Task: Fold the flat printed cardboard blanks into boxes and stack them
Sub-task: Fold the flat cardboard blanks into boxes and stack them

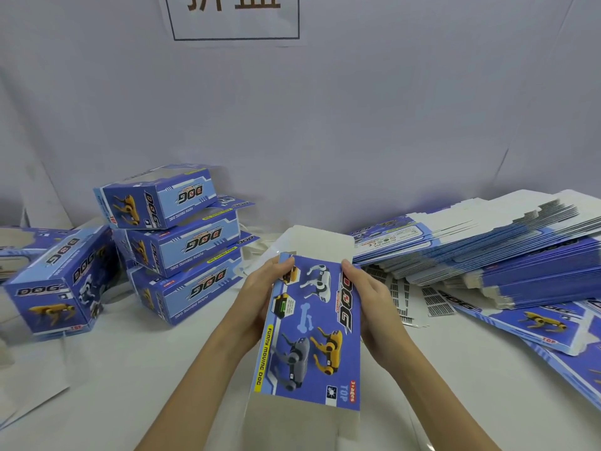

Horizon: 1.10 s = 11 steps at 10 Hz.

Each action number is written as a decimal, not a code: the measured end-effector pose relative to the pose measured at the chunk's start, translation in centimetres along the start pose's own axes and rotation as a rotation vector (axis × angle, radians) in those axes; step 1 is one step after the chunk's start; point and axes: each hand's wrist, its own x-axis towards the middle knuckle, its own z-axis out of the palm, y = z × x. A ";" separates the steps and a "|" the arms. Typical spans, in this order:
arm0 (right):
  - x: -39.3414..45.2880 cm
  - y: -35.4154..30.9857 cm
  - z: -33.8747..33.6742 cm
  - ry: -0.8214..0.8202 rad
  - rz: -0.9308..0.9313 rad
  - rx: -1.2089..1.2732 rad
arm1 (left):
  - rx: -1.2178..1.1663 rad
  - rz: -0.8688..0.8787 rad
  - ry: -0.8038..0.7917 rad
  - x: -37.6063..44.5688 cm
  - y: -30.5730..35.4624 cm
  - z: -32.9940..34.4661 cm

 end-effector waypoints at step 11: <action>-0.6 -0.3 0.8 -0.001 -0.071 0.021 | 0.052 0.266 -0.132 1.2 -4.7 -2.0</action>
